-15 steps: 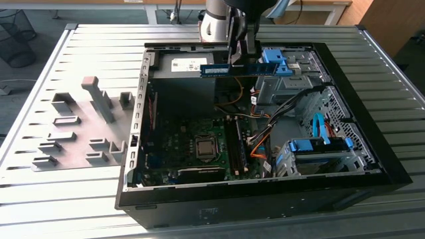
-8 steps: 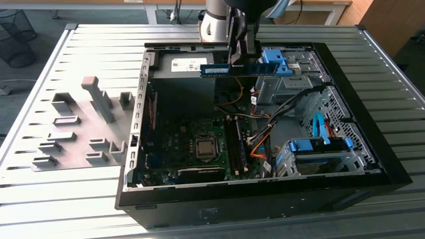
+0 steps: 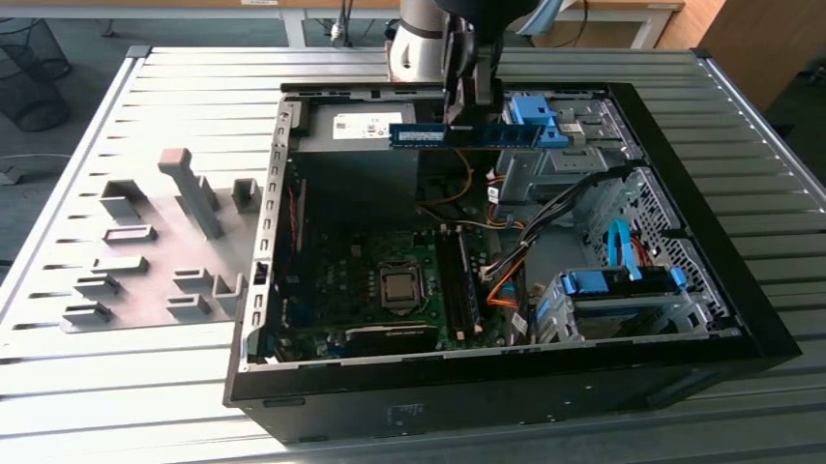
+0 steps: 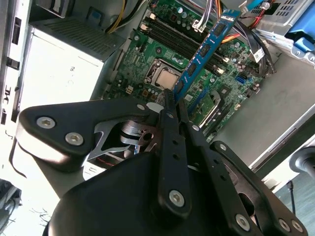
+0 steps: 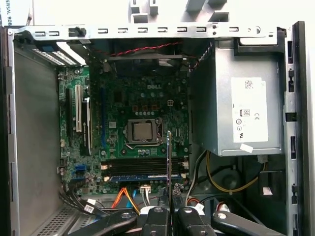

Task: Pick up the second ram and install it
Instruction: 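Insert the second ram into the second slot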

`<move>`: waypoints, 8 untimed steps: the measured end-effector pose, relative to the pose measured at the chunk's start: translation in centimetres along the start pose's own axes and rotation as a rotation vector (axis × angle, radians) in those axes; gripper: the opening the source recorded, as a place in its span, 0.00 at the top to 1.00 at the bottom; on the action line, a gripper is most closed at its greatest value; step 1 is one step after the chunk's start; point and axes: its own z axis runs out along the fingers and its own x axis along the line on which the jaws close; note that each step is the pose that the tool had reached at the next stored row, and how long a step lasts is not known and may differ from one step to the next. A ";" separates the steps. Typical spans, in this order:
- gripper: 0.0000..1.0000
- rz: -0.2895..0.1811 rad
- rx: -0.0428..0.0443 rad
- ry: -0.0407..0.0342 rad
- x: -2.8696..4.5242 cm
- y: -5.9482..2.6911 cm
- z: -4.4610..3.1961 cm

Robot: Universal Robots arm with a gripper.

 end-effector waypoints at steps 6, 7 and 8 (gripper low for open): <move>0.86 0.025 0.0009 -0.0003 0.00 0.00 0.00; 0.86 0.029 0.0010 -0.0003 0.00 0.01 0.00; 0.86 0.033 0.0012 -0.0003 0.00 0.01 0.00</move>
